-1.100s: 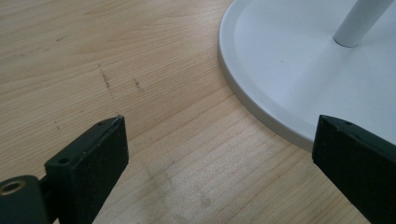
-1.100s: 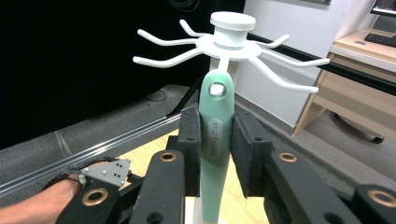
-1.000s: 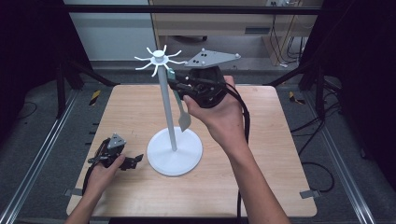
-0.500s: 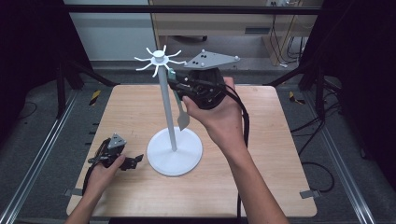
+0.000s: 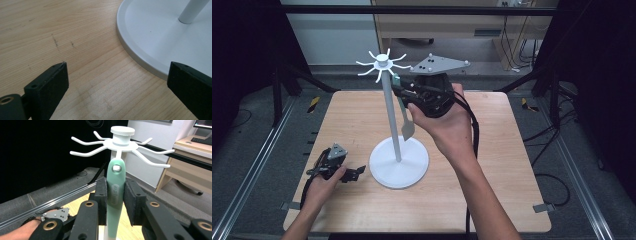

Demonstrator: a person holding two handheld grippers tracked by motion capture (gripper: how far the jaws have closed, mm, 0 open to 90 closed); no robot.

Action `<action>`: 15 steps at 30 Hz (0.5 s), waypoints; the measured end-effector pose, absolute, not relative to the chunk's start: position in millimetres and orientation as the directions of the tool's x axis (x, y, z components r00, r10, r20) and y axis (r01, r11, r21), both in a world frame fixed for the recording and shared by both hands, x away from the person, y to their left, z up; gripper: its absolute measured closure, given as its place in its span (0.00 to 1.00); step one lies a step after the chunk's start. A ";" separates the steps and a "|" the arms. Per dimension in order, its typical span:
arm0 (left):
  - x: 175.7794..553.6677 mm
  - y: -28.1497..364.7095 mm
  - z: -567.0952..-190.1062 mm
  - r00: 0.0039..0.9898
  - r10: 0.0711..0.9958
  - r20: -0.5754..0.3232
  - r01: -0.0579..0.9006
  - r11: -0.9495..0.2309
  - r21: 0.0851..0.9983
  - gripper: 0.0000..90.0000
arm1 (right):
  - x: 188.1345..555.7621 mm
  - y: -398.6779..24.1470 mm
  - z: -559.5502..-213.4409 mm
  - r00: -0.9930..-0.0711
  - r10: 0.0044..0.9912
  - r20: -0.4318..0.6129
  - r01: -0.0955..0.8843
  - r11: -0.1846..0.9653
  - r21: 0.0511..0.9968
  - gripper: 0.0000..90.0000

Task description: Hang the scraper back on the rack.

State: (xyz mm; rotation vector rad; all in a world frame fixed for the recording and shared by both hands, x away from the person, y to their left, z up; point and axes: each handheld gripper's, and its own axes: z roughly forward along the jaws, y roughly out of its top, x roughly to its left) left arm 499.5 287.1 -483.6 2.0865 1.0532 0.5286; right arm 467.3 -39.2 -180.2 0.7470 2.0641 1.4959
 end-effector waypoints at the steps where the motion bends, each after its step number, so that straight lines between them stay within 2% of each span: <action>1: 499.5 287.1 -483.5 0.581 0.813 0.035 0.515 -0.401 0.758 0.04 | 467.2 -39.3 -180.3 -0.735 0.675 -0.064 0.149 0.253 0.956 0.82; 15: 499.6 286.9 -483.9 0.581 0.813 0.034 0.517 -0.401 0.757 0.04 | 463.4 -47.6 -180.0 -0.730 0.681 -0.061 0.147 0.244 0.959 0.79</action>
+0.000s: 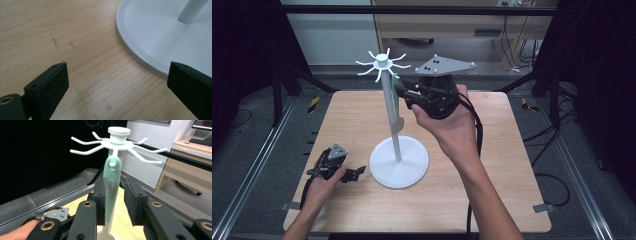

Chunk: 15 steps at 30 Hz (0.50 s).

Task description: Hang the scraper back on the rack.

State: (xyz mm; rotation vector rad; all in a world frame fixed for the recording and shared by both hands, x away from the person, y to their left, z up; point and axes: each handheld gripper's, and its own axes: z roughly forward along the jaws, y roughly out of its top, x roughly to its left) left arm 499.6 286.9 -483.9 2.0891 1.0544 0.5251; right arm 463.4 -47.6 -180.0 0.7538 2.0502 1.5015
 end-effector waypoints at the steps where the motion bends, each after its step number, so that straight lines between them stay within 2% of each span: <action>1: 499.6 287.1 -483.8 0.583 0.812 0.036 0.516 -0.404 0.755 0.04 | 463.1 -49.0 -180.3 -0.728 0.682 -0.062 0.148 0.245 0.958 0.79; 15: 499.7 286.6 -484.5 0.579 0.815 0.036 0.517 -0.400 0.757 0.04 | 465.8 -69.0 -189.5 -0.672 0.737 -0.063 0.190 0.254 0.948 0.75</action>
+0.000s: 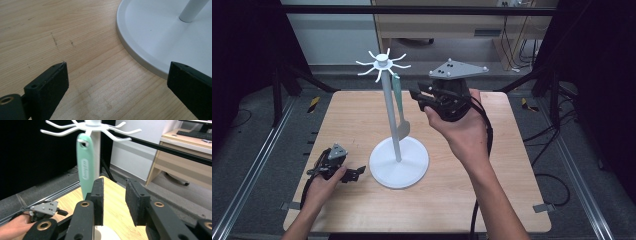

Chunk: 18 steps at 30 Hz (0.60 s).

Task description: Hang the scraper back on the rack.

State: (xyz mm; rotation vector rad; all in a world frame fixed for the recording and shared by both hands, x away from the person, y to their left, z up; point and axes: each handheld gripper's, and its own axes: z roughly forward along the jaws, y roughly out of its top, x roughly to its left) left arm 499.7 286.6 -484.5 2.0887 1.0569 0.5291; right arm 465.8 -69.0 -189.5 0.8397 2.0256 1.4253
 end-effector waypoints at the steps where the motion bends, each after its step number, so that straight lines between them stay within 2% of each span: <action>1: 499.7 286.6 -484.6 0.579 0.815 0.036 0.517 -0.400 0.757 0.04 | 466.1 -70.2 -189.9 -0.668 0.741 -0.064 0.192 0.255 0.948 0.74; 12: 499.7 286.8 -484.5 0.578 0.815 0.036 0.517 -0.400 0.757 0.04 | 467.9 -76.7 -194.0 -0.638 0.767 -0.070 0.213 0.263 0.941 0.64; 18: 499.5 287.3 -483.9 0.578 0.815 0.039 0.516 -0.402 0.757 0.04 | 469.4 -79.6 -196.8 -0.630 0.773 -0.067 0.225 0.265 0.937 0.55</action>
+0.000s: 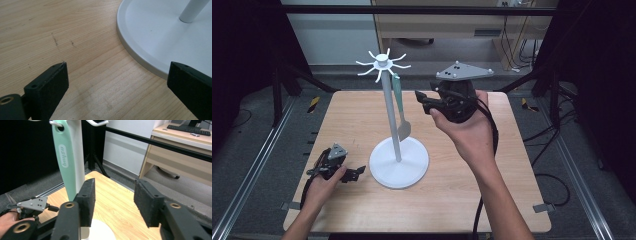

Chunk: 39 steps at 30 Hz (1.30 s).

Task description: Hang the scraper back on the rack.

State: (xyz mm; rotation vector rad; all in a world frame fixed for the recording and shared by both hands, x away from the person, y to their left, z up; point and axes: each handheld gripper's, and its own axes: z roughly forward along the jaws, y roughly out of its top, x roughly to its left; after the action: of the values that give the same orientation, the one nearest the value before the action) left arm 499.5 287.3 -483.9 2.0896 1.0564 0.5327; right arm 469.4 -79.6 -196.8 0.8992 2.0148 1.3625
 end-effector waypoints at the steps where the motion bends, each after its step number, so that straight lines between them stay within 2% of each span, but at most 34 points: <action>1: 499.5 287.4 -483.9 0.577 0.815 0.039 0.515 -0.400 0.758 0.04 | 469.7 -79.8 -197.5 -0.630 0.774 -0.068 0.228 0.268 0.936 0.53; 7: 499.6 287.4 -484.0 0.577 0.816 0.039 0.514 -0.399 0.760 0.04 | 472.2 -81.8 -201.5 -0.633 0.772 -0.062 0.255 0.283 0.924 0.45; 16: 499.6 288.1 -483.6 0.575 0.817 0.039 0.514 -0.398 0.760 0.04 | 474.7 -85.8 -208.6 -0.594 0.802 -0.061 0.290 0.284 0.914 0.26; 22: 499.7 288.4 -483.6 0.575 0.817 0.039 0.514 -0.398 0.760 0.04 | 476.4 -92.1 -213.7 -0.573 0.818 -0.041 0.310 0.263 0.914 0.18; 27: 499.7 288.7 -483.6 0.572 0.820 0.037 0.515 -0.393 0.762 0.04 | 476.7 -98.9 -216.5 -0.563 0.826 -0.031 0.312 0.246 0.918 0.14; 39: 499.5 288.4 -483.9 0.571 0.820 0.037 0.513 -0.392 0.764 0.04 | 473.6 -119.7 -227.1 -0.518 0.855 -0.039 0.316 0.234 0.919 0.12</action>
State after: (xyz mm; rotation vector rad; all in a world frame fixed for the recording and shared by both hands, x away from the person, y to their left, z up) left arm 499.5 288.4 -483.9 2.0757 1.0618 0.5403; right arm 473.6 -119.7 -227.1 1.0700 1.9577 1.2635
